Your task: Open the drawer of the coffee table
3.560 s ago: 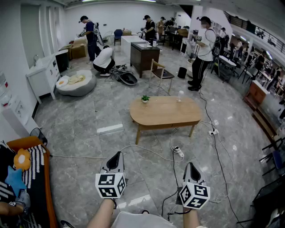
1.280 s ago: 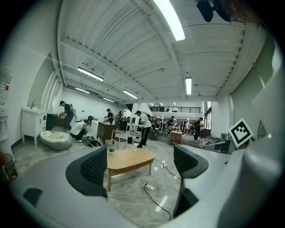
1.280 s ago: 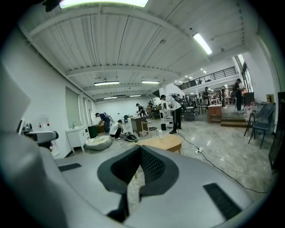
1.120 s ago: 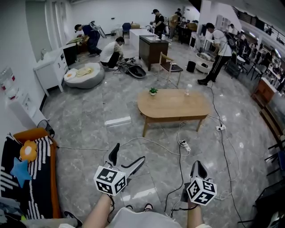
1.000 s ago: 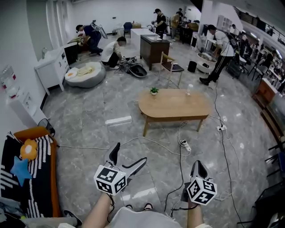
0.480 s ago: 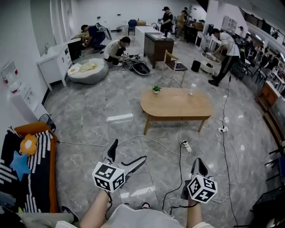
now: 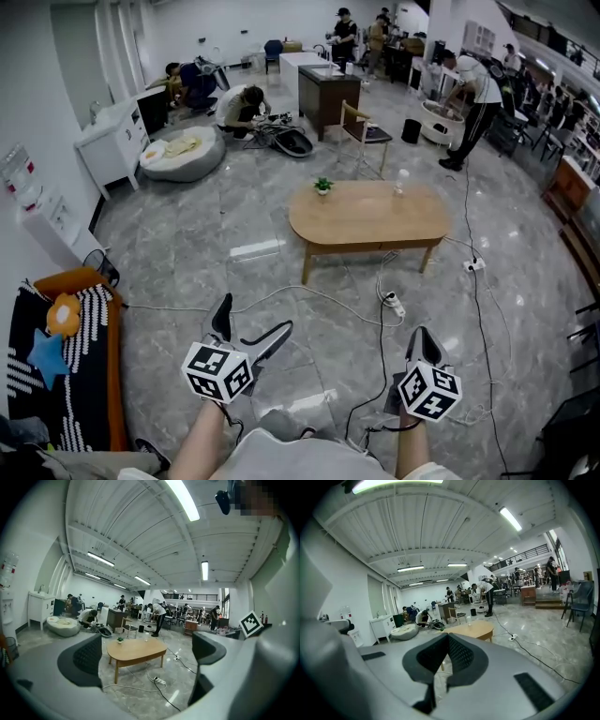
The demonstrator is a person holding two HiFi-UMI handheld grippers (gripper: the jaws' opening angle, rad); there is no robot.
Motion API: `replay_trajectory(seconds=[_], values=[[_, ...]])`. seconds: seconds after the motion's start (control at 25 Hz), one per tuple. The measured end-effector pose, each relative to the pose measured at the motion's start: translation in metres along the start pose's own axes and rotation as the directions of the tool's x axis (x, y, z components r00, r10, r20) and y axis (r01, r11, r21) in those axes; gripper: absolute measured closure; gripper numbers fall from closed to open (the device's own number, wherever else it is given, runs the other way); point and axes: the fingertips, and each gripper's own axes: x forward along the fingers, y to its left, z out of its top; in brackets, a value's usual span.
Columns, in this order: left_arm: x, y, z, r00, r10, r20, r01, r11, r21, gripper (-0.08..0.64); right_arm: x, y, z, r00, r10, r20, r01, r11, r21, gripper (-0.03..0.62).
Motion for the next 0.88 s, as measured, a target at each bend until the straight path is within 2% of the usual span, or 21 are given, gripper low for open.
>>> replay_trajectory(seconds=[0.28, 0.52, 0.64, 0.88], values=[[0.029, 0.012, -0.005, 1.000, 0.003, -0.018, -0.003, 1.000, -0.012, -0.017, 0.019, -0.014, -0.007, 0.999, -0.025, -0.024, 0.025, 0.999, 0.032, 0.592], [0.077, 0.043, -0.012, 0.999, -0.033, -0.028, 0.032, 0.999, -0.037, -0.017, 0.052, -0.025, -0.007, 0.994, -0.102, -0.027, 0.103, 0.994, 0.048, 0.592], [0.106, 0.067, -0.010, 0.997, -0.070, -0.044, 0.068, 0.997, -0.041, -0.017, 0.075, -0.012, -0.003, 0.991, -0.132, -0.024, 0.134, 0.989, 0.057, 0.592], [0.166, 0.122, 0.016, 0.986, -0.152, -0.064, 0.150, 0.988, -0.026, -0.017, 0.133, 0.034, 0.025, 0.985, -0.172, -0.003, 0.172, 0.983, 0.062, 0.592]])
